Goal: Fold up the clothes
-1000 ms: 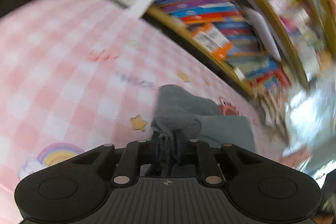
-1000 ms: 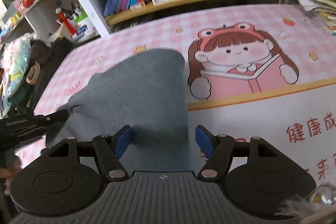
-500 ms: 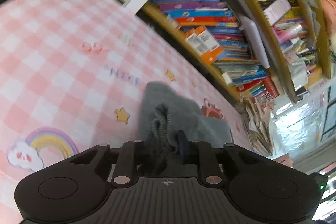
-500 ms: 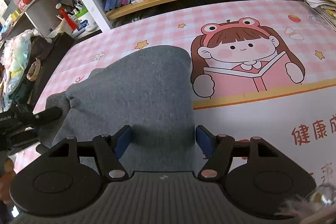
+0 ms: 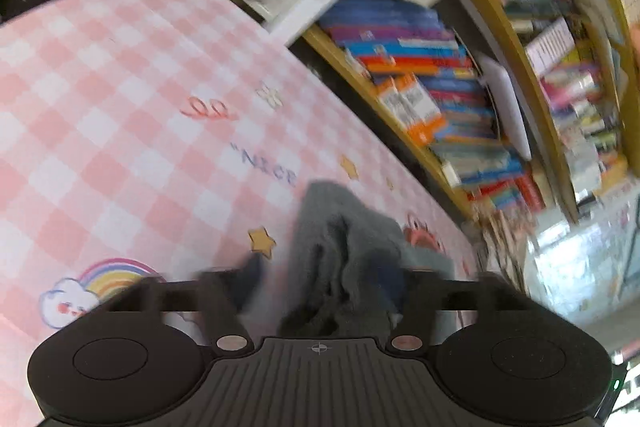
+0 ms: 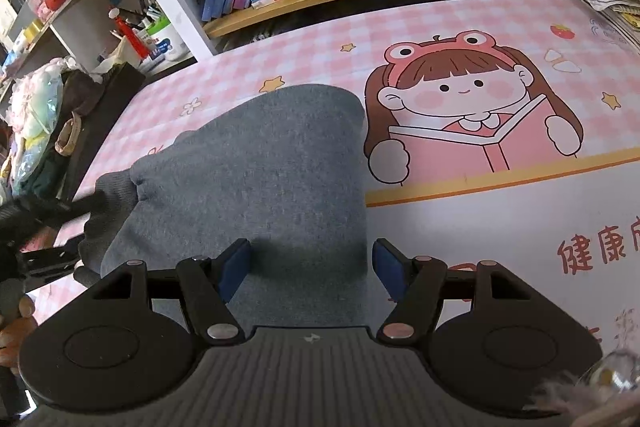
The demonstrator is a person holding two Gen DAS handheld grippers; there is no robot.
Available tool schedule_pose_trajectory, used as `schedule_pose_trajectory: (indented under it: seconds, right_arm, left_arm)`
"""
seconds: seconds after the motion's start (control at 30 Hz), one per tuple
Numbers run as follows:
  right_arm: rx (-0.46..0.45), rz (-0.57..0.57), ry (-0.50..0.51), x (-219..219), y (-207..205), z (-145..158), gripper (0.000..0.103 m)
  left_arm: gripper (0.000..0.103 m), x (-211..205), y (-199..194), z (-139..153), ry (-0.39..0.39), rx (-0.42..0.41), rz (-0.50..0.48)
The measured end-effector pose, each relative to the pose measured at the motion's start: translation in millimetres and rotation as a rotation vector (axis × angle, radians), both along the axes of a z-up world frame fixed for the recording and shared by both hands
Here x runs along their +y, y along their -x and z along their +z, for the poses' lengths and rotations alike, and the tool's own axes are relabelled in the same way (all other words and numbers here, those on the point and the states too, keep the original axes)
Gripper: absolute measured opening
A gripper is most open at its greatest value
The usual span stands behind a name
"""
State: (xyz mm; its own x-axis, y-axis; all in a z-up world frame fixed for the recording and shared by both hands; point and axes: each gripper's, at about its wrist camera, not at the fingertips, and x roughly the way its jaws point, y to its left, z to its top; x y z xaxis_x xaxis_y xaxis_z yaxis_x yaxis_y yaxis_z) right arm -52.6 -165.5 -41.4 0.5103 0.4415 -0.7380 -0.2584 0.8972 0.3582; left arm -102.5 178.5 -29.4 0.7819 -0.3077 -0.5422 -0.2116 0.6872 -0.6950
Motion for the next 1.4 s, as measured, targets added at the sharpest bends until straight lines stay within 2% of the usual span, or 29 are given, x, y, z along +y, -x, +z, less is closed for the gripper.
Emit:
schedule_pose_trajectory:
  seconds: [0.13,0.27,0.47,0.57,0.6,0.67,0.7,0.77,0.83,0.93,1.13,1.2,1.27,1.4]
  right_arm:
    - [0.012,-0.011,-0.029,-1.9,-3.1,-1.5,0.065]
    - [0.041,-0.028,-0.055,-2.2,-9.6,-5.4,0.065]
    - [0.121,-0.056,-0.121,-6.7,-26.3,-17.8,0.065]
    - [0.170,-0.075,-0.169,-8.5,-33.7,-25.4,0.065]
    - [0.179,-0.076,-0.180,-8.7,-34.8,-26.9,0.064]
    - [0.173,-0.066,-0.184,-8.2,-33.7,-25.3,0.049]
    - [0.157,-0.052,-0.175,-6.9,-31.6,-21.8,0.046]
    - [0.098,-0.024,-0.136,-2.5,-25.0,-12.0,0.034]
    - [0.012,0.018,-0.098,2.3,-14.4,0.1,0.031]
    - [-0.045,0.044,-0.073,2.2,-5.5,9.0,0.031]
    - [0.041,0.013,-0.100,-5.8,-13.0,-3.0,0.032]
    - [0.060,0.007,-0.114,-8.4,-15.4,-5.7,0.035]
    - [0.084,-0.003,-0.126,-10.5,-17.1,-9.5,0.041]
    - [0.121,-0.023,-0.152,-15.1,-20.2,-16.4,0.046]
  left_arm:
    - [0.086,-10.6,-4.9,7.1,-0.071,0.026,-0.086]
    - [0.086,-22.3,-15.0,-6.3,-0.079,0.078,-0.148]
    - [0.086,-24.6,-28.7,-27.5,-0.007,0.132,-0.195]
    - [0.084,-27.6,-34.8,-31.2,0.011,0.130,-0.213]
    - [0.076,-30.2,-35.8,-31.0,0.005,0.133,-0.223]
    - [0.067,-36.3,-36.8,-29.6,-0.004,0.137,-0.238]
    - [0.061,-39.3,-36.3,-27.5,-0.016,0.135,-0.240]
    - [0.054,-43.6,-33.6,-18.6,-0.043,0.114,-0.249]
    - [0.053,-48.0,-27.7,-9.1,-0.063,0.074,-0.257]
    - [0.052,-52.1,-25.8,-3.0,-0.082,0.060,-0.275]
    - [0.054,-51.6,-28.5,-13.5,-0.072,0.111,-0.278]
    - [0.058,-48.9,-29.6,-16.6,-0.059,0.123,-0.271]
    - [0.060,-47.9,-29.8,-18.9,-0.054,0.129,-0.266]
    - [0.066,-48.2,-31.1,-21.5,-0.054,0.141,-0.265]
